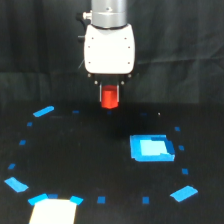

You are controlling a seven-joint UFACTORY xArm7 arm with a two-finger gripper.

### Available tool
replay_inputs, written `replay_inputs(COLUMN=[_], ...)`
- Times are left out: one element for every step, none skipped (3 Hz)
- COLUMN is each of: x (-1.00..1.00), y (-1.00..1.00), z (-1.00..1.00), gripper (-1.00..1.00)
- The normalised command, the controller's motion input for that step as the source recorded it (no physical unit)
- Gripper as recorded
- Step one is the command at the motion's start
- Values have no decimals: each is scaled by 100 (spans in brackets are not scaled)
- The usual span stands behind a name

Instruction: Pick up the red object from the table

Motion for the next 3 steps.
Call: replay_inputs(x=[-21, -4, 16], y=[11, 9, -1], z=[40, 46, -30], gripper=[-89, -100, -99])
